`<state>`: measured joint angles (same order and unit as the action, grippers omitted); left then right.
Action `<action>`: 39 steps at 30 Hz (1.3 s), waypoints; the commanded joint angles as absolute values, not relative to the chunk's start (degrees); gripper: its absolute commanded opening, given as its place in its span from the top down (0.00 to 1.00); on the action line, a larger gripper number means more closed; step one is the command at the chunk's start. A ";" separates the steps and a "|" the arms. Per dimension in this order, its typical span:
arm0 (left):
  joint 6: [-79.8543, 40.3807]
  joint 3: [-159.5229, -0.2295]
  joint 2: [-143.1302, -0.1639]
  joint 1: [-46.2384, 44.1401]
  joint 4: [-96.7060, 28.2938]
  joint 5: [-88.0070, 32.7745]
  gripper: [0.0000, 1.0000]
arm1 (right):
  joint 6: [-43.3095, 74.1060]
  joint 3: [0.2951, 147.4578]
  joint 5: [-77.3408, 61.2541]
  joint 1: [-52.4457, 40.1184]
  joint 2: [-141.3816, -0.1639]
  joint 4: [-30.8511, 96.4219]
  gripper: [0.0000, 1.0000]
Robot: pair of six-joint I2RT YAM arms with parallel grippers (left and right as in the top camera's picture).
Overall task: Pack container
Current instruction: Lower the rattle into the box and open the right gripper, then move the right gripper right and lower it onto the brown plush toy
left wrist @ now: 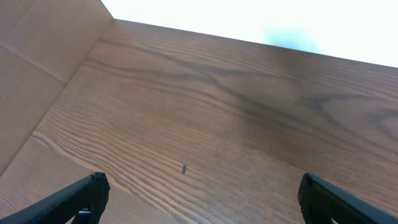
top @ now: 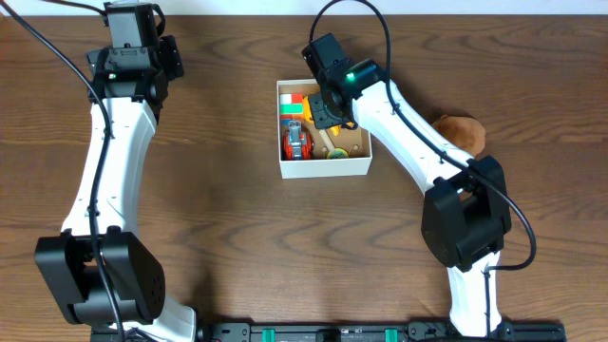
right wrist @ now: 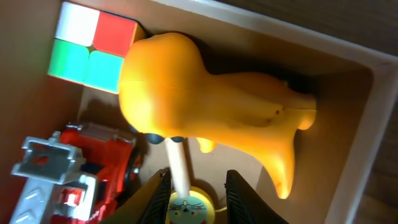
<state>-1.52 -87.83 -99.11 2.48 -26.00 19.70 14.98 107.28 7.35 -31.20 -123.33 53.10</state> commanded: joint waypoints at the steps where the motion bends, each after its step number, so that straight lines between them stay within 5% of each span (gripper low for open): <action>1: -1.83 -88.84 -98.10 2.50 -26.17 20.18 0.02 | 14.04 109.16 11.70 -31.07 -122.30 53.95 0.68; 21: -1.83 -88.84 -98.10 2.50 -26.17 20.18 0.02 | 14.85 113.30 16.05 -9.61 -105.14 83.68 0.49; 39: -1.83 -88.84 -98.10 2.50 -26.17 20.18 0.02 | 19.00 85.69 9.47 2.22 -105.27 63.24 0.23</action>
